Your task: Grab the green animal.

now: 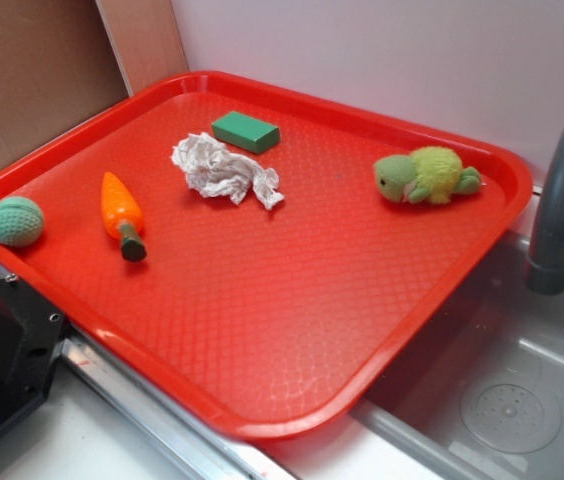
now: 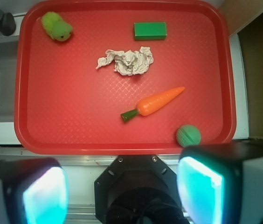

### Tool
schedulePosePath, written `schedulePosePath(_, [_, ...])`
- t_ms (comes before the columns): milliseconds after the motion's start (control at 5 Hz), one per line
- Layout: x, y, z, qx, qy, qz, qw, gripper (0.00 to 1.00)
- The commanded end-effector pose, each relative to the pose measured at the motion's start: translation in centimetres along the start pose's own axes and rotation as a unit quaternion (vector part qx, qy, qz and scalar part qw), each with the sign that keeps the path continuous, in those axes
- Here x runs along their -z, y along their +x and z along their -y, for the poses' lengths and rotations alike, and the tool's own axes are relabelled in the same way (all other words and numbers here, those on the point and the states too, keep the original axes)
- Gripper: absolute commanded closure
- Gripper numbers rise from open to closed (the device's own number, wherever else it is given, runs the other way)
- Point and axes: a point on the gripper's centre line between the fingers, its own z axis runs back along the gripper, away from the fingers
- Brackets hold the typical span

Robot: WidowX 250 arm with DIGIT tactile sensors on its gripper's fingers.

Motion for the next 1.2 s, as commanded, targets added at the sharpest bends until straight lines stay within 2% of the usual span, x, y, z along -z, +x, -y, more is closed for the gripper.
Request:
schedulePosePath(0, [0.0, 0.0, 0.0, 0.000, 0.000, 0.000, 1.000, 0.00])
schedulePosePath(200, [0.8, 1.4, -0.4, 0.011, 0.008, 0.012, 1.000, 0.00])
schedulePosePath(600, [4.0, 7.6, 0.7, 0.125, 0.031, 0.049, 0.990, 0.00])
schedulePosePath(800, [6.4, 12.0, 2.8, 0.192, 0.010, 0.095, 0.977, 0.00])
schedulePosePath(1000, [9.0, 15.4, 4.3, 0.215, 0.002, 0.109, 0.971, 0.00])
